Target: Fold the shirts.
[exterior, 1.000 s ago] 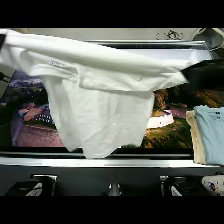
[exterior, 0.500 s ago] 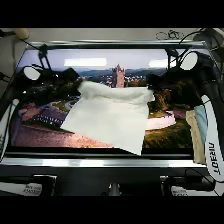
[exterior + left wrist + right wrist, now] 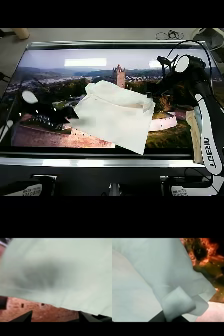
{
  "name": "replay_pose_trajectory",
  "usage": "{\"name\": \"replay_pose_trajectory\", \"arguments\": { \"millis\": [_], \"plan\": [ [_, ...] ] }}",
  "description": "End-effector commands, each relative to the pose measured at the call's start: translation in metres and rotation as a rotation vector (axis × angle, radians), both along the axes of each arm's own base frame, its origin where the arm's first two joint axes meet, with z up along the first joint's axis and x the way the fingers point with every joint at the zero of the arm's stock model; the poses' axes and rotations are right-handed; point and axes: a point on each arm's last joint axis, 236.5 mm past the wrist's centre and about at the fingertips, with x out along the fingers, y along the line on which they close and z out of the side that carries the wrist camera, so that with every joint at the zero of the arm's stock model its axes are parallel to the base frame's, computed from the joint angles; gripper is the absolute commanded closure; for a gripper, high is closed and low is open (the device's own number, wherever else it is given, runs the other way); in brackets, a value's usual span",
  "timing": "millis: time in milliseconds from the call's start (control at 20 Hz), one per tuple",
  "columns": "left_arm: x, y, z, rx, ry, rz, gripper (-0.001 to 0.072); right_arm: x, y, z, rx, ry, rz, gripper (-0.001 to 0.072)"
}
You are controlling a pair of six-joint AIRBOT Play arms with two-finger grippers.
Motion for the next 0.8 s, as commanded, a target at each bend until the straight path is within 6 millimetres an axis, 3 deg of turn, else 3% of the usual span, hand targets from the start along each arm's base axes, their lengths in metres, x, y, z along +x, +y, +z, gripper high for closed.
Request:
{"name": "replay_pose_trajectory", "arguments": {
  "millis": [0,100,200,300,400,450,600,750],
  "plan": [
    [-0.041,-0.033,-0.038,-0.101,0.062,0.193,-0.0013,-0.004,0.004,0.0,0.012,0.014,0.019,0.0687],
    [-0.045,-0.049,-0.049,-0.095,0.062,0.184,-0.0013,-0.006,0.004,-0.001,0.011,0.022,0.022,0.0687],
    [-0.034,-0.059,-0.056,-0.096,0.039,0.242,-0.0011,-0.006,0.004,-0.001,0.011,0.022,0.022,0.0687],
    [-0.017,-0.059,-0.06,-0.102,0.008,0.32,0.01,-0.008,0.004,-0.001,0.01,0.029,0.024,0.0687],
    [0.005,-0.051,-0.059,-0.106,-0.042,0.405,0.0133,-0.01,0.003,-0.001,0.009,0.036,0.027,0.0687],
    [0.015,-0.046,-0.057,-0.107,-0.06,0.442,0.0322,-0.009,0.003,-0.001,0.009,0.033,0.027,0.0687],
    [0.047,-0.03,-0.035,-0.12,-0.154,0.453,0.0677,0.001,-0.003,0.008,-0.017,-0.036,0.029,0.0687],
    [0.095,-0.008,0.018,-0.141,-0.319,0.381,0.0682,0.005,-0.033,0.022,-0.138,-0.101,0.001,0.0687]
  ]
}}
